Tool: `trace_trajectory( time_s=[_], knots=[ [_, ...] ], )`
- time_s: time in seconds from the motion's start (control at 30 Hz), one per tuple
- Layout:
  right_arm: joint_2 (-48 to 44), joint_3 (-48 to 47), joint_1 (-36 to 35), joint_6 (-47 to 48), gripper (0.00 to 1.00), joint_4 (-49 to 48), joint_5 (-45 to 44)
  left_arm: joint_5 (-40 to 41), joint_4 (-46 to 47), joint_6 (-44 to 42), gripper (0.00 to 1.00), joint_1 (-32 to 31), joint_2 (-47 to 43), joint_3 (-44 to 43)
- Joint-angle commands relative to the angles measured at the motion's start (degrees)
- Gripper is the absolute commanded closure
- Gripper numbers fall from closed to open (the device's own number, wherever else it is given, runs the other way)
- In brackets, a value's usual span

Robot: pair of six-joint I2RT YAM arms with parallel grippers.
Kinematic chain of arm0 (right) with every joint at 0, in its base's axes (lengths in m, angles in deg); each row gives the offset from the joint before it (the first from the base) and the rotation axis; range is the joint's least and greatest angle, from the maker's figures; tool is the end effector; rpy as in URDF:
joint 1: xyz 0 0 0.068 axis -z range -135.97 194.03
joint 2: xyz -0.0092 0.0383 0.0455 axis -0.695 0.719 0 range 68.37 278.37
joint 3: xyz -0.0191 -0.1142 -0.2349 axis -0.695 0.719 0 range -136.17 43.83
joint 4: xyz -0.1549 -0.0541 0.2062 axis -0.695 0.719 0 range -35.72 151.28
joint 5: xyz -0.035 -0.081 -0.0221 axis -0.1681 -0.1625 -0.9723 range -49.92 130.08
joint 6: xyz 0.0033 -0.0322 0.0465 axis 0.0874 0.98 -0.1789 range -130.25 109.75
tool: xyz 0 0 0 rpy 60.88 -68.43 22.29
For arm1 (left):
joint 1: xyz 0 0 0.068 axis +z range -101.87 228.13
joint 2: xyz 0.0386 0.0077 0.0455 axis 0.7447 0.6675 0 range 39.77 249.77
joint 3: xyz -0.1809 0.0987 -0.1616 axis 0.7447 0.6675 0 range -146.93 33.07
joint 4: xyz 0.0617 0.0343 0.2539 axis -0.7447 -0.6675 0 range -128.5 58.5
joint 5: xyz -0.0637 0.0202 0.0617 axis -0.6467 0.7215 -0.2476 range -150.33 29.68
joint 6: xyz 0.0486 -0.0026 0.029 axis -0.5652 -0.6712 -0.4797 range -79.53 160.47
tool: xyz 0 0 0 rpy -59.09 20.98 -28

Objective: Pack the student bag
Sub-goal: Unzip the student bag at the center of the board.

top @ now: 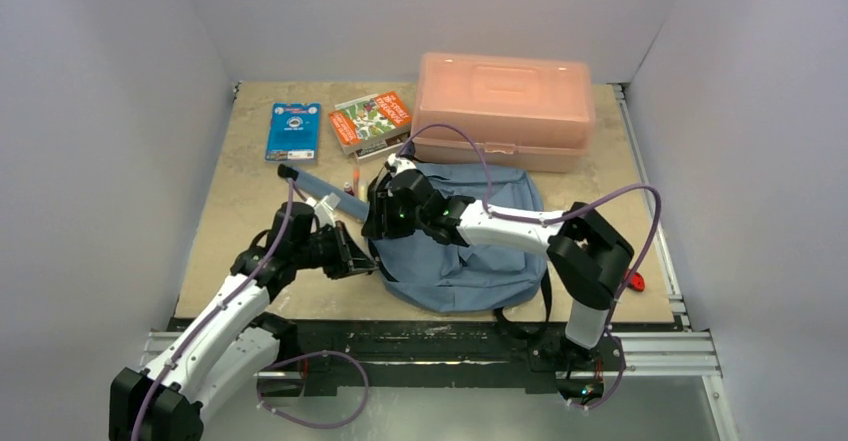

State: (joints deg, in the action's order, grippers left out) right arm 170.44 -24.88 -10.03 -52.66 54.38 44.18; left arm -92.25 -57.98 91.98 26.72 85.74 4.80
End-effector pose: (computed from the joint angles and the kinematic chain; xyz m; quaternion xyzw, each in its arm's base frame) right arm 0.2366 0.3312 0.2122 -0.1062 0.8739 0.3740 0.2918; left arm 0.1557 -0.0836 0.2021 -0.1266 0.8831 -0.4261 0.1504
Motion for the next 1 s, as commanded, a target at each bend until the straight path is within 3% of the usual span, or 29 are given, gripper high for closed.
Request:
trace_trajectory(
  time_s=[0.0, 0.13, 0.23, 0.3, 0.37, 0.4, 0.63, 0.83, 0.97],
  knots=[
    [-1.0, -1.8, -2.3, -3.1, 0.46, 2.2, -10.7, -0.8, 0.0, -0.2, 1.0, -0.2, -2.1, -1.0],
    [1.2, -4.3, -6.3, -1.8, 0.4, 5.7, -18.1, -1.0, 0.6, 0.1, 1.0, -0.2, -2.7, -0.3],
    [3.8, -5.8, -8.0, -2.3, 0.47, 5.4, -20.6, -1.4, 1.3, 0.4, 1.0, -0.2, -3.0, 0.3],
    [5.5, -7.0, -8.2, -2.9, 0.65, 5.5, -21.2, -1.4, 1.7, 0.7, 1.0, -0.2, -3.4, 0.7],
    [6.0, -8.0, -8.3, -3.6, 0.93, 5.2, -21.4, -1.9, 2.3, 1.2, 1.0, -0.2, -3.7, 1.3],
    [5.7, -8.6, -8.3, -3.7, 1.0, 5.2, -22.0, -2.3, 2.3, 1.6, 1.0, -0.2, -3.7, 1.4],
    [3.4, -16.5, -6.8, -8.4, 1.0, 8.2, -23.8, -0.9, 1.2, 7.7, 1.0, -4.1, -8.1, 3.6],
    [2.7, -20.1, -5.9, -11.9, 1.0, 5.9, -26.8, 8.4, 5.4, 17.7, 1.0, -19.3, -12.0, 7.4],
    [2.9, -21.4, -5.9, -10.3, 1.0, 7.6, -27.7, 13.4, 11.0, 22.4, 1.0, -26.3, -7.9, 11.0]
  ],
)
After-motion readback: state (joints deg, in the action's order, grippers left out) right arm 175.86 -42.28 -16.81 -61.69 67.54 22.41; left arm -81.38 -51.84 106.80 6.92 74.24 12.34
